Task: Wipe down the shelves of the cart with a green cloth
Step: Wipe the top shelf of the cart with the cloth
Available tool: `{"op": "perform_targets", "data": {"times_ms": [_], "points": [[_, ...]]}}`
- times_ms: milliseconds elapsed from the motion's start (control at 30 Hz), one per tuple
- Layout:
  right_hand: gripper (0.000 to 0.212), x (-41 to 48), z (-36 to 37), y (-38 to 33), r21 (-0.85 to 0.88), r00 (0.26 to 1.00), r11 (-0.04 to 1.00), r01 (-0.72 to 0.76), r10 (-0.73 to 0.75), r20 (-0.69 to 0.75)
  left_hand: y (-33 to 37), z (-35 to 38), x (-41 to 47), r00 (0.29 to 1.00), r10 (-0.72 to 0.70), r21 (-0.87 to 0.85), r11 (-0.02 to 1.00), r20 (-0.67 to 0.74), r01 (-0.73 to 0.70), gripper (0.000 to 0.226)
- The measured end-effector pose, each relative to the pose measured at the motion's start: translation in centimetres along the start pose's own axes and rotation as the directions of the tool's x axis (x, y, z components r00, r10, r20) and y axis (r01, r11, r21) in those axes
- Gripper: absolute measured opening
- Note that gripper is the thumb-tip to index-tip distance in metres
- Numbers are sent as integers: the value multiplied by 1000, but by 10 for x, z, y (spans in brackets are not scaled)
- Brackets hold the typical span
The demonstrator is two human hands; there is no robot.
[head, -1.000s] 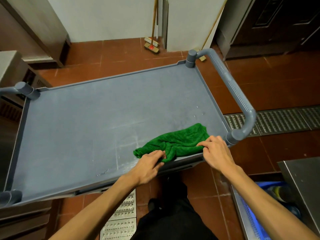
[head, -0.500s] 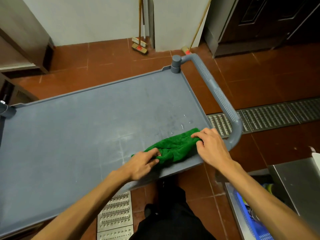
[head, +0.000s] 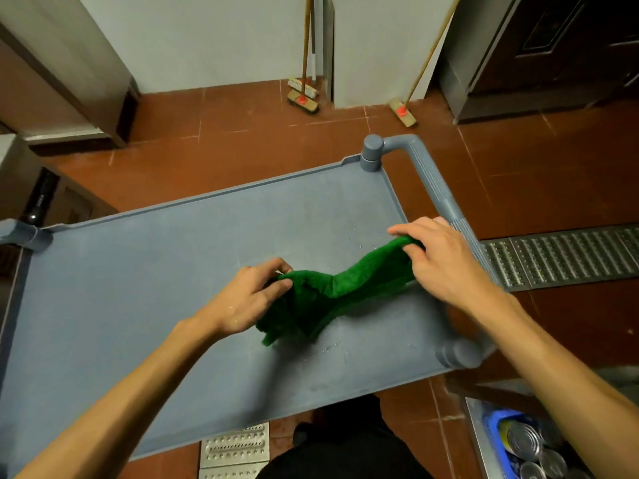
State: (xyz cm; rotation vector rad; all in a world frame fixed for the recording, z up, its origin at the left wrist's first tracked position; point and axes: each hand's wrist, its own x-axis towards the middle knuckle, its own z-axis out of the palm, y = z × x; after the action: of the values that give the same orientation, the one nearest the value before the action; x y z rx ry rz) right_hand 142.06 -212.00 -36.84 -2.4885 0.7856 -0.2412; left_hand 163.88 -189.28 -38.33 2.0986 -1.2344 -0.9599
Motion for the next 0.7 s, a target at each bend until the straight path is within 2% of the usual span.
{"op": "perform_targets", "data": {"times_ms": [133, 267, 500, 600, 700], "points": [[32, 35, -18, 5, 18, 995, 1000, 20, -18, -99, 6, -19, 24, 995, -22, -50, 999, -101, 17, 8], [32, 79, -28, 12, 9, 979, 1000, 11, -9, -202, 7, -39, 57, 974, -29, -1, 1000, -225, 30, 5], [32, 169, -29, 19, 11, 955, 1000, 14, -10, -295, 7, -88, 130, 870, -25, 106, 990, -492, 88, 8], [31, 187, -16, 26, 35, 951, 999, -6, 17, -310, 0, -98, 151, 856, -12, 127, 988, -516, 91, 9], [32, 190, 9, 40, 27, 964, 996, -81, 85, -252, -16, -85, 165, 879, -29, 191, 972, -476, 135, 12]]}}
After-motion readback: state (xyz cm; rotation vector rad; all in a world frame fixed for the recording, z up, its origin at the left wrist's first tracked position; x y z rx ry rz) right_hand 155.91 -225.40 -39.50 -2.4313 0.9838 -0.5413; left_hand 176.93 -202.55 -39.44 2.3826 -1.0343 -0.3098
